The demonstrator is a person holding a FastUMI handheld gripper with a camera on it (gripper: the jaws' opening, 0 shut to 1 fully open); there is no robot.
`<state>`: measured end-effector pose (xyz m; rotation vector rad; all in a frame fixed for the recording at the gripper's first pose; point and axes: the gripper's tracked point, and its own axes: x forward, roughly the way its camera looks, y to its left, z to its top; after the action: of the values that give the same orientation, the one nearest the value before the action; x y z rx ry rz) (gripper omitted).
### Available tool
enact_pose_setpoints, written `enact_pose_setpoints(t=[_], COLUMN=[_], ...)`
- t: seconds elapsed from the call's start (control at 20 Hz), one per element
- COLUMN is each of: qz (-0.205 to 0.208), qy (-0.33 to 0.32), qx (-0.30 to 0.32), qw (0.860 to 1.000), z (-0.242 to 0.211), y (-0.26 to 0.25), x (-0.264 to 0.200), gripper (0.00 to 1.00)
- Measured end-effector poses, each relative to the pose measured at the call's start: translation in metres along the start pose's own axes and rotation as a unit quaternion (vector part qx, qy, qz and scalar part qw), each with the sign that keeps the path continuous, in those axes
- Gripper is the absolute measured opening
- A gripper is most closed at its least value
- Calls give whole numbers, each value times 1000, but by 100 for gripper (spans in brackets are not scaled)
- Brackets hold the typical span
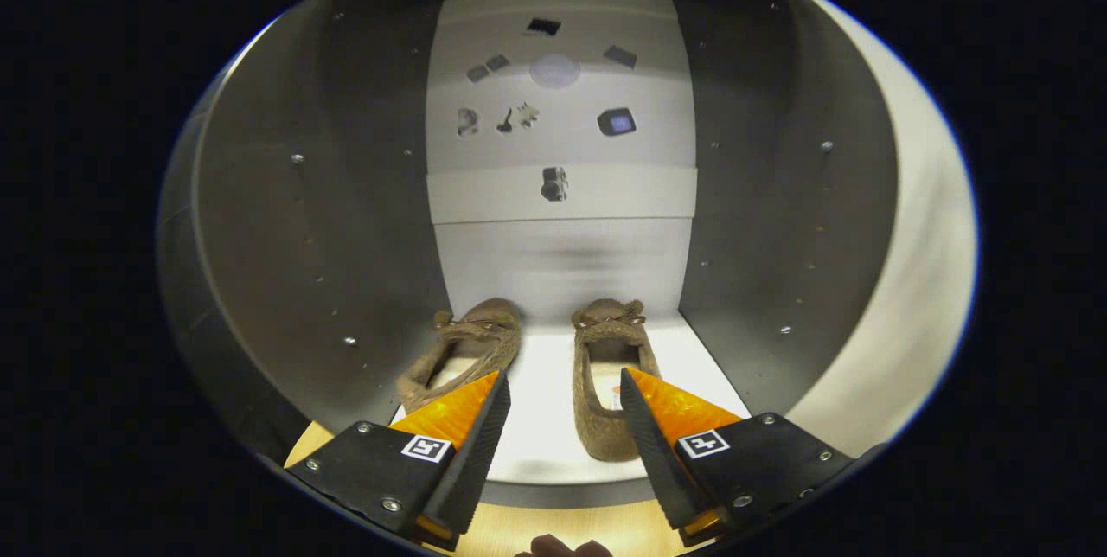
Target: Open the shoe cabinet door, grab the shoes and put them into the shoe cabinet, then close the shoe cabinet door.
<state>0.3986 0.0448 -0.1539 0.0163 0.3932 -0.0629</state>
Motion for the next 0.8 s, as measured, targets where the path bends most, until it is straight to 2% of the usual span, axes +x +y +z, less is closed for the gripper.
enact_pose_setpoints(t=[0.25, 0.4, 0.8], qz=[27, 30, 64], qy=[-11, -17, -43], qx=[-28, -63, -63], qw=[999, 997, 995], z=[-18, -41, -85], y=[8, 6, 12], x=[-84, -136, -256], gripper=[85, 93, 94])
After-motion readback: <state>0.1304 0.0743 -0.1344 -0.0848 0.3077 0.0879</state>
